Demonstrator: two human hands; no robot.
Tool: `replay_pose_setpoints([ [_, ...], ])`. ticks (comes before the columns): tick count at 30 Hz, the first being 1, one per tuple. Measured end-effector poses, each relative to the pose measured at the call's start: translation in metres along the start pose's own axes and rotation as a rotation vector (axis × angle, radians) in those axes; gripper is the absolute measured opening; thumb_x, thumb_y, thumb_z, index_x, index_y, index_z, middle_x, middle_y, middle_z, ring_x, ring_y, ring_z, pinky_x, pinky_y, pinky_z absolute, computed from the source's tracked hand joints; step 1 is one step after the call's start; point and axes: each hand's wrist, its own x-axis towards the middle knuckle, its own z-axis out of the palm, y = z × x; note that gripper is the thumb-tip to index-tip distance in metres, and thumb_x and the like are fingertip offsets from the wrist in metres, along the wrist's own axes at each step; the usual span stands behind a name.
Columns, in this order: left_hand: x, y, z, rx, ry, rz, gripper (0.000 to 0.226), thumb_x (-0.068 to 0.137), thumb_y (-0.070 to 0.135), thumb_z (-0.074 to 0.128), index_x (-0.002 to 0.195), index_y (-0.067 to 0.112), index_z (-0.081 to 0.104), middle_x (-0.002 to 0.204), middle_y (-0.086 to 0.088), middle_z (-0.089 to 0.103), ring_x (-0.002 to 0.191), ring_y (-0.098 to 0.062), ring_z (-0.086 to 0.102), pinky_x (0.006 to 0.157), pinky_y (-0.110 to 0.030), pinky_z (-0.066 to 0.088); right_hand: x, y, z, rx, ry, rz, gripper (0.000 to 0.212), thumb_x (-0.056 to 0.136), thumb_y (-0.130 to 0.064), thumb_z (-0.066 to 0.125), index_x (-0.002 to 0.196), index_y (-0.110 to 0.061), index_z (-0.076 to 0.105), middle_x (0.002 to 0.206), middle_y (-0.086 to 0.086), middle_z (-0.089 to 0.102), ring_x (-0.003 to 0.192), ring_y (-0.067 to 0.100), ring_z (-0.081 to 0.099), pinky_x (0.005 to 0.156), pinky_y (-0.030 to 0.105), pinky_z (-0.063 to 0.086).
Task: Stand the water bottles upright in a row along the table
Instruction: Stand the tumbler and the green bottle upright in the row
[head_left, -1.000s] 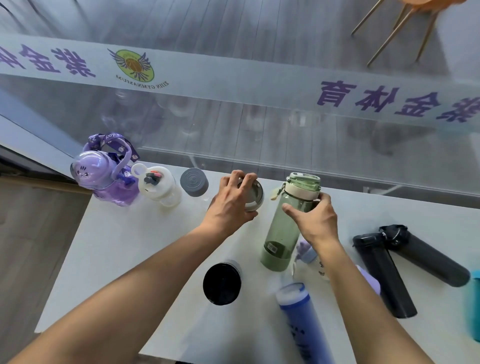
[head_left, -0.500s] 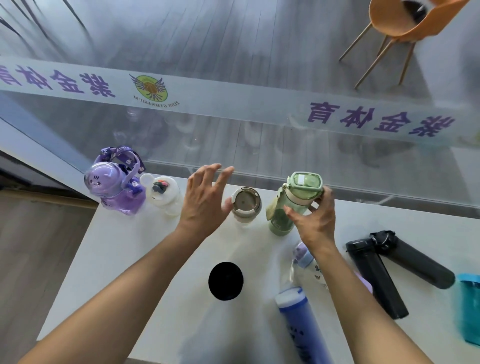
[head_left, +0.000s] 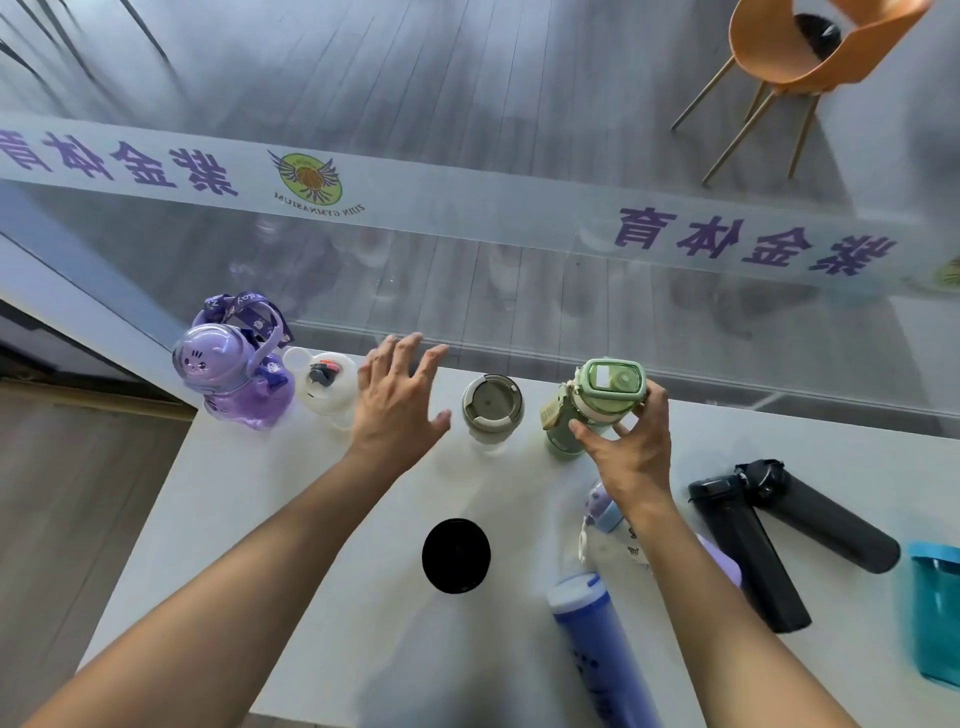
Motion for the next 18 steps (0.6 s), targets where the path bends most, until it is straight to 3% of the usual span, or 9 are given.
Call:
replay_pose_setpoints([
  [4, 0.007, 0.028, 0.004, -0.046, -0.145, 0.205, 0.091, 0.068, 0.056, 0.074, 0.147, 0.036, 0.033, 0.154, -0.007, 0.032, 0.142, -0.034, 0.026, 0.113, -0.046, 0.026, 0.008, 0.004, 0.002, -0.022, -0.026, 0.056, 0.079, 0.064, -0.023, 0.095, 0.127, -0.028, 0.048, 0.126, -0.005, 0.051, 0.114, 0.012, 0.057, 0.092, 0.029, 0.056],
  [7, 0.014, 0.043, 0.016, 0.023, -0.252, 0.277, 0.098, 0.068, 0.058, 0.074, 0.15, 0.039, 0.023, 0.156, -0.006, 0.028, 0.145, -0.035, 0.018, 0.117, -0.045, 0.018, 0.007, 0.002, 0.0, -0.017, -0.071, 0.114, 0.078, 0.066, -0.024, 0.094, 0.126, -0.033, 0.045, 0.122, -0.01, 0.06, 0.109, 0.012, 0.061, 0.082, 0.018, 0.051],
  [10, 0.02, 0.045, 0.024, 0.005, -0.335, 0.253, 0.089, 0.075, 0.046, 0.073, 0.149, 0.038, 0.026, 0.152, -0.006, 0.03, 0.14, -0.036, 0.025, 0.108, -0.045, 0.032, 0.004, 0.0, 0.0, -0.018, -0.072, 0.133, 0.074, 0.068, -0.024, 0.092, 0.126, -0.031, 0.046, 0.112, -0.018, 0.061, 0.107, 0.011, 0.063, 0.082, 0.015, 0.046],
  [13, 0.019, 0.043, 0.026, -0.12, -0.376, 0.223, 0.075, 0.077, 0.027, 0.07, 0.144, 0.033, 0.036, 0.138, -0.006, 0.039, 0.118, -0.035, 0.042, 0.089, -0.046, 0.049, 0.001, -0.003, 0.002, -0.02, -0.061, 0.133, 0.07, 0.068, -0.025, 0.092, 0.119, -0.037, 0.046, 0.108, -0.025, 0.061, 0.108, 0.01, 0.063, 0.082, 0.015, 0.046],
  [18, 0.02, 0.039, 0.025, -0.194, -0.383, 0.195, 0.077, 0.073, 0.017, 0.071, 0.142, 0.031, 0.039, 0.134, -0.006, 0.04, 0.108, -0.033, 0.043, 0.087, -0.048, 0.051, -0.003, -0.006, 0.006, -0.062, -0.051, 0.1, 0.069, 0.066, -0.029, 0.092, 0.114, -0.041, 0.044, 0.114, -0.013, 0.065, 0.108, 0.012, 0.063, 0.09, 0.025, 0.051],
])
